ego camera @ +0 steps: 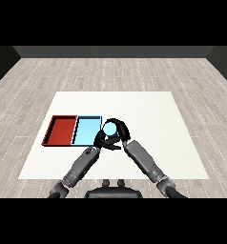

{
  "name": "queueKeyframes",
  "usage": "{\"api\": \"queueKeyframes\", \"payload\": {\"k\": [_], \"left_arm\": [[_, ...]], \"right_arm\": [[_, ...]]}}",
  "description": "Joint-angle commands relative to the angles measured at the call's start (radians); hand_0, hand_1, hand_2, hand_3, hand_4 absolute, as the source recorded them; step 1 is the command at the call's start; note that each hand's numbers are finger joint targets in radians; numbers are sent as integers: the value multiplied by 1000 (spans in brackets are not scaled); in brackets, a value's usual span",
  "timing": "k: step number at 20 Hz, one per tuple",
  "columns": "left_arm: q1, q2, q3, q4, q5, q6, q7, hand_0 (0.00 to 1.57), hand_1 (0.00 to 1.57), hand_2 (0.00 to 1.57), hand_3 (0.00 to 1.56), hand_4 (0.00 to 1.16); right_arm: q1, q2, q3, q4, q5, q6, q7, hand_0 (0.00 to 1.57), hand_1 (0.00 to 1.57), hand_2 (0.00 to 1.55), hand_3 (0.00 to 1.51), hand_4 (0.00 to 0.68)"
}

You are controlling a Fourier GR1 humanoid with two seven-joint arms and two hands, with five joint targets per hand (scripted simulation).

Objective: Pick the blue can and put it in the blue box

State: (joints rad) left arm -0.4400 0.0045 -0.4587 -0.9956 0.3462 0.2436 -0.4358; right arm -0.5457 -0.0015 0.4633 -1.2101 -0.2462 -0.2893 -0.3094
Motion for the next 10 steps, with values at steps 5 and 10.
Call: {"api": "queueKeyframes", "payload": {"k": [5,10], "left_arm": [[-74,-4,-41,-1,-137,146,37,0,0,0,0,277],[-19,18,-58,-96,-217,193,130,322,322,480,327,181]], "right_arm": [[-62,1,76,-35,-33,-53,61,1253,1253,1411,1396,613],[-14,1,119,25,-31,-42,-33,1460,1460,1467,1398,593]]}}
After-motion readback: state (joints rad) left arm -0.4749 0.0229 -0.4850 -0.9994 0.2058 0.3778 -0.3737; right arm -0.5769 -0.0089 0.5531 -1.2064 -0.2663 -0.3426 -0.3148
